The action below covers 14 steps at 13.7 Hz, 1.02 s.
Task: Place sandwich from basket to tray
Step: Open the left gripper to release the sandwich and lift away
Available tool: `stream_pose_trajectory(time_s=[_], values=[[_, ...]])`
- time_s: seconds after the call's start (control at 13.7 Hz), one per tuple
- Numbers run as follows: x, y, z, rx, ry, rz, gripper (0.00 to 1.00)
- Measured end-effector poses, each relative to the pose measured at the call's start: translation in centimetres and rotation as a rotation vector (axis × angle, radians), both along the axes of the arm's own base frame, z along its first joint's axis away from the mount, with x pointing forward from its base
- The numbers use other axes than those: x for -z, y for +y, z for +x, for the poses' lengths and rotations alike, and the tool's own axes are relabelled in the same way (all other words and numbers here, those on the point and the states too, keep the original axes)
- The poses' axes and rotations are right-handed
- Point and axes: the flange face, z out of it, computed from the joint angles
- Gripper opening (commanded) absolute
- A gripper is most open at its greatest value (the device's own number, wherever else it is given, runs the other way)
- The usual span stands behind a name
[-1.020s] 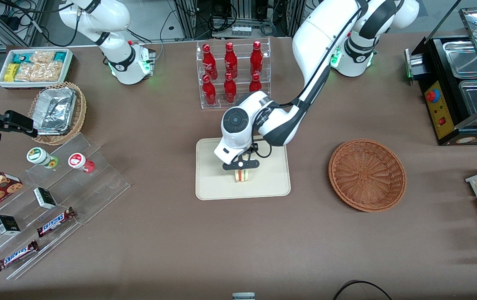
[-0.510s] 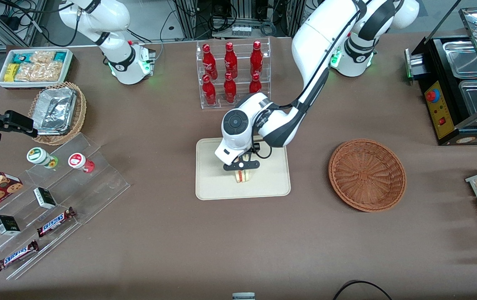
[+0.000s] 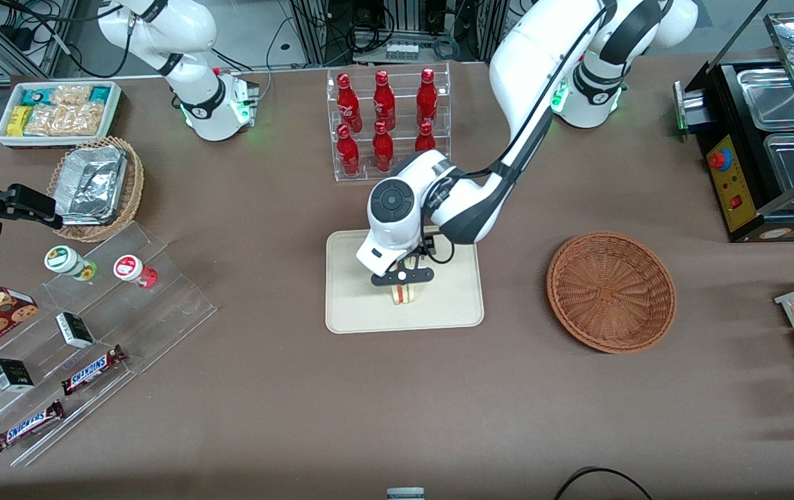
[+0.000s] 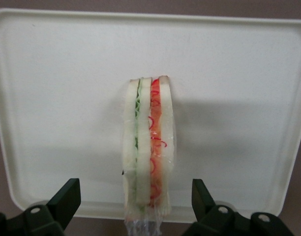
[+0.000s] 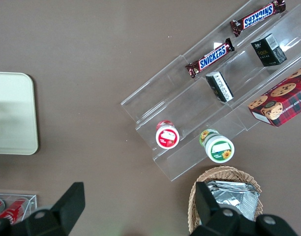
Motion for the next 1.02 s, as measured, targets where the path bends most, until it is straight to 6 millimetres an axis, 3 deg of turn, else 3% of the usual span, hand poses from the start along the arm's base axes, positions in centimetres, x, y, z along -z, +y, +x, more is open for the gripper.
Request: stream_pose_trajectory(time_s=[0.51, 0.8, 1.02], values=[[-10.5, 4.9, 3.9, 0.044, -0.037, -0.025, 1.0], [-15.0, 12.7, 7.2, 0.15, 0.003, -0.011, 1.0], [-16.5, 18.3, 9.4, 0.121, 0.03, 0.0, 1.0]])
